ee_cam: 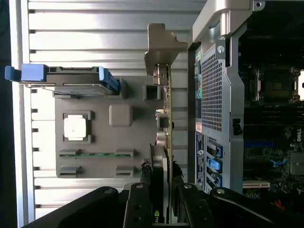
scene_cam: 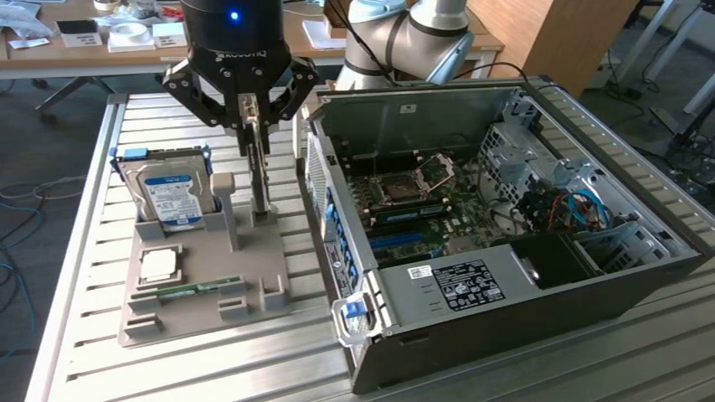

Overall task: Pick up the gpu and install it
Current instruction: 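Pick up the gpu and move the gpu toward the slot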

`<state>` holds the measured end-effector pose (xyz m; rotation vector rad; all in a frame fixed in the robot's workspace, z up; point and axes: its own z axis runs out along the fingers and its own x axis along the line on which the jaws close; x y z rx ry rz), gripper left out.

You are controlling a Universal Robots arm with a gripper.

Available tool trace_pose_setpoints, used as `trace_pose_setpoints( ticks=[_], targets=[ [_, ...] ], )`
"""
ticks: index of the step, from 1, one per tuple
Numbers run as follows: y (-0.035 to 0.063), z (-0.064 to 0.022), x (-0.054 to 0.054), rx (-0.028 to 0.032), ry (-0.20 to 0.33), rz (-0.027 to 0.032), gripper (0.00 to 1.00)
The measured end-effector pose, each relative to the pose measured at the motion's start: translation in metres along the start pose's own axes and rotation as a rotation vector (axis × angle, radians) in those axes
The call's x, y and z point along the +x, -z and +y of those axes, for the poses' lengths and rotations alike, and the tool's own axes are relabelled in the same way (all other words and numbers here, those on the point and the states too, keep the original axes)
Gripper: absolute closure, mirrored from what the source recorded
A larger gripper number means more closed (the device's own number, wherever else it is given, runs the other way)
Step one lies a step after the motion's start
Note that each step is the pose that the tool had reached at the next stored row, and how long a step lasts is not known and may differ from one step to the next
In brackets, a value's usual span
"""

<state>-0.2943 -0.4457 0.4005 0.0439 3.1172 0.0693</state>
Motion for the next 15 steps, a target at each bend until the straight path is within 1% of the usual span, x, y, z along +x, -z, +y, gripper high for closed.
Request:
trace_pose_setpoints(
  ticks=[15],
  targets=[
    [0.0010, 0.0000, 0.0000, 0.0001, 0.000, -0.0001, 0.73]
  ],
)
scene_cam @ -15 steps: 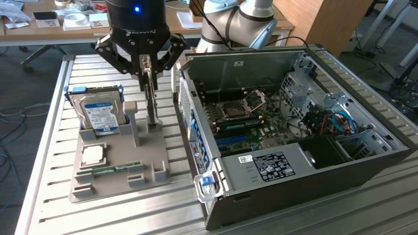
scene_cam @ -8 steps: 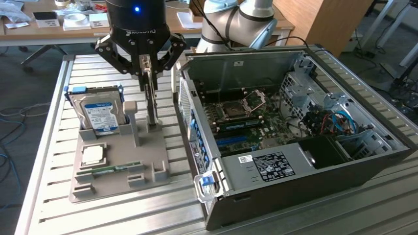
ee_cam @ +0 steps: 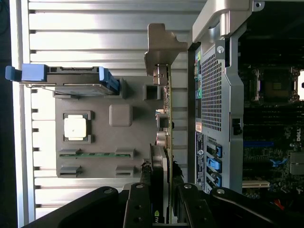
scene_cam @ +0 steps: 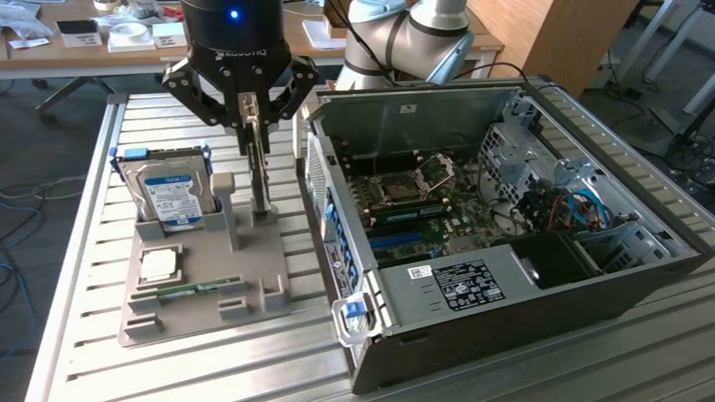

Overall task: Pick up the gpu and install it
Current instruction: 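Pick up the gpu and move the gpu toward the slot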

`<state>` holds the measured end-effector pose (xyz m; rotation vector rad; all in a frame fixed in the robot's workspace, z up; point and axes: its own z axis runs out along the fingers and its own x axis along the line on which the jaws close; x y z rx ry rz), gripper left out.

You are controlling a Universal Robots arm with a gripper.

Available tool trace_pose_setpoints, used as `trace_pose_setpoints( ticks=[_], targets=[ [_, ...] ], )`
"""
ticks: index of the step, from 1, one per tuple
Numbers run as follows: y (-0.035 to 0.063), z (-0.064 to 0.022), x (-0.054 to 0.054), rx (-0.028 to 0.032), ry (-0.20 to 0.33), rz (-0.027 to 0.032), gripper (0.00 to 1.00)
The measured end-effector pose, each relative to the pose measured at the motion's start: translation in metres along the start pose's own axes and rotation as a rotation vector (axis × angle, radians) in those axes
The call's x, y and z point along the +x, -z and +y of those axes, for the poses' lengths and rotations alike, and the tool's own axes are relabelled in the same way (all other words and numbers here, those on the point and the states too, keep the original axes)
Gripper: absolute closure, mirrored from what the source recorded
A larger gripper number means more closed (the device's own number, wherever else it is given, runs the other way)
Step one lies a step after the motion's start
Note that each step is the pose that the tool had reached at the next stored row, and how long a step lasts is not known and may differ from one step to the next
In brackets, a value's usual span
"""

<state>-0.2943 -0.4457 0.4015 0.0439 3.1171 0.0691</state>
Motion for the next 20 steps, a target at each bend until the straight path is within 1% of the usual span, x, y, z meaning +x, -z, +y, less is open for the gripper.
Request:
trace_pose_setpoints(
  ticks=[11, 14, 20],
  targets=[
    [0.0003, 0.0000, 0.000, 0.0001, 0.000, 0.0001, 0.73],
    [0.0025, 0.0001, 0.000, 0.0012, 0.000, 0.0002, 0.73],
    [0.0106, 0.0004, 0.000, 0.0033, 0.000, 0.0000, 0.73]
  ],
)
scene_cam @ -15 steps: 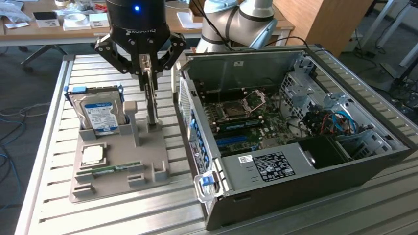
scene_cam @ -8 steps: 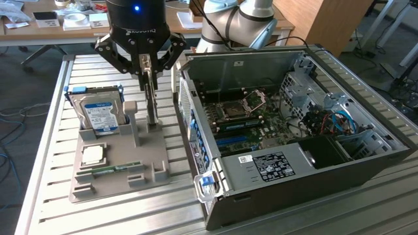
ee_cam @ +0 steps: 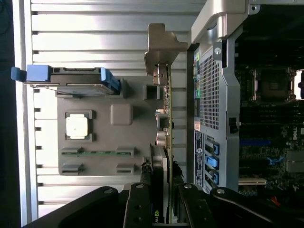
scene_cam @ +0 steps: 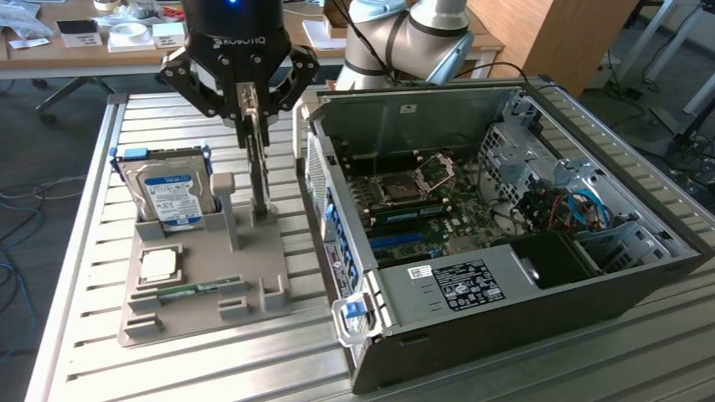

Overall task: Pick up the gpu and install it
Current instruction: 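Pick up the gpu and move the gpu toward the slot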

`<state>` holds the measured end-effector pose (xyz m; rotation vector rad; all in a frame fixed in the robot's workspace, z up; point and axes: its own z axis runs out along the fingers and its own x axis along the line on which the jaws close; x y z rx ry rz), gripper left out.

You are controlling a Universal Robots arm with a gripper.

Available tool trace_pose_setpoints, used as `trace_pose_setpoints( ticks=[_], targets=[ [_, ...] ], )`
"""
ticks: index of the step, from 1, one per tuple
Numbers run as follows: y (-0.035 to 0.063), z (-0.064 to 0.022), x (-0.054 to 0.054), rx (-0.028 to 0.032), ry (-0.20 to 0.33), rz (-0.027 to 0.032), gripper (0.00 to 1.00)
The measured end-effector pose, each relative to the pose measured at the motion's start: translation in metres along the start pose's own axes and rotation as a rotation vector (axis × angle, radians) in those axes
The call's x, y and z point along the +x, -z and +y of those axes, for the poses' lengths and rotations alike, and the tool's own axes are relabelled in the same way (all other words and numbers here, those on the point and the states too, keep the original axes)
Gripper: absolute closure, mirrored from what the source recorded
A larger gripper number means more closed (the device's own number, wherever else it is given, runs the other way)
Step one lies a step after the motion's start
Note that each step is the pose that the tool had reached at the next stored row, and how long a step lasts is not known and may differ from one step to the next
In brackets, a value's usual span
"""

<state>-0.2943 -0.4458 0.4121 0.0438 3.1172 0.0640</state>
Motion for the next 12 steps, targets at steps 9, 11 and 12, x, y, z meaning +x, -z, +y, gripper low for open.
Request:
trace_pose_setpoints(
  ticks=[9, 11, 12],
  targets=[
    [0.0123, 0.0005, 0.000, 0.0001, 0.000, 0.0000, 0.73],
    [0.0137, 0.0006, 0.000, 0.0000, 0.000, 0.0000, 0.73],
    [0.0137, 0.0006, 0.000, -0.0001, 0.000, 0.0000, 0.73]
  ],
)
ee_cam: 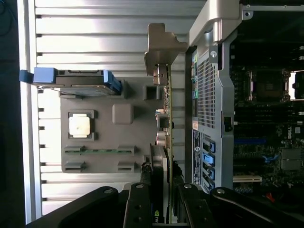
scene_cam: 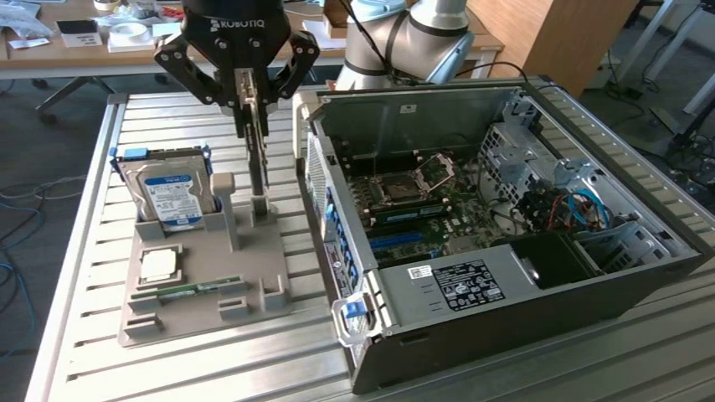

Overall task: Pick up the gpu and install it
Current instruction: 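Pick up the gpu and move the gpu toward the slot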

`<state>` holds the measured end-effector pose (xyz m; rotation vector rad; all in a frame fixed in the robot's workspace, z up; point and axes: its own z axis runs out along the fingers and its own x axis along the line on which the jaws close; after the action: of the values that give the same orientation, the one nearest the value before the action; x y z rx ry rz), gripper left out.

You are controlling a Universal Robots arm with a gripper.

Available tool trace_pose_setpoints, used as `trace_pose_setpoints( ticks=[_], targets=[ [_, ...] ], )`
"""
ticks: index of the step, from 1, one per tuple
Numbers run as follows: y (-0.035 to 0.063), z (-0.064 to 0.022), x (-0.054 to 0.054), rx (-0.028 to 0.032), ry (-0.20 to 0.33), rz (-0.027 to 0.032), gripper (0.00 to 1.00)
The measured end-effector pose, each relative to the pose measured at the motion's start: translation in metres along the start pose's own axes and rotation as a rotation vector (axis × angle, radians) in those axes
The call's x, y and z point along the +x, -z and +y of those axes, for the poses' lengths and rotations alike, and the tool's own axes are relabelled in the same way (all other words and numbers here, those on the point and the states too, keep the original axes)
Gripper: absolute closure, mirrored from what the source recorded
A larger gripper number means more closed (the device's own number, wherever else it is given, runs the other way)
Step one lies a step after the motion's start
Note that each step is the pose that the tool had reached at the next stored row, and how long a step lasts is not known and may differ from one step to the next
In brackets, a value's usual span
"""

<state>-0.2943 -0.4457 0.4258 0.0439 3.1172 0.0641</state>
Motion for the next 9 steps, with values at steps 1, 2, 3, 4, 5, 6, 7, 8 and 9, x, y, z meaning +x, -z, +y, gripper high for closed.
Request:
trace_pose_setpoints(
  ticks=[1, 2, 3, 4, 5, 6, 7, 8, 9],
  targets=[
    [0.0014, 0.0001, 0.0000, 0.0001, 0.000, 0.0001, 0.73],
    [0.0013, 0.0001, 0.0000, 0.0001, 0.000, 0.0001, 0.73],
    [0.0014, 0.0002, 0.0000, 0.0001, 0.000, 0.0001, 0.73],
    [0.0013, 0.0002, 0.0000, 0.0001, 0.000, 0.0001, 0.73],
    [0.0013, 0.0003, 0.0000, 0.0001, 0.000, 0.0001, 0.73],
    [0.0013, 0.0003, 0.0000, 0.0001, 0.000, 0.0001, 0.73],
    [0.0013, 0.0003, -0.0002, 0.0001, 0.000, 0.0001, 0.73],
    [0.0013, 0.0003, -0.0007, 0.0000, 0.000, 0.0000, 0.73],
    [0.0014, 0.0004, -0.0011, 0.0001, 0.000, 0.0001, 0.73]
  ],
)
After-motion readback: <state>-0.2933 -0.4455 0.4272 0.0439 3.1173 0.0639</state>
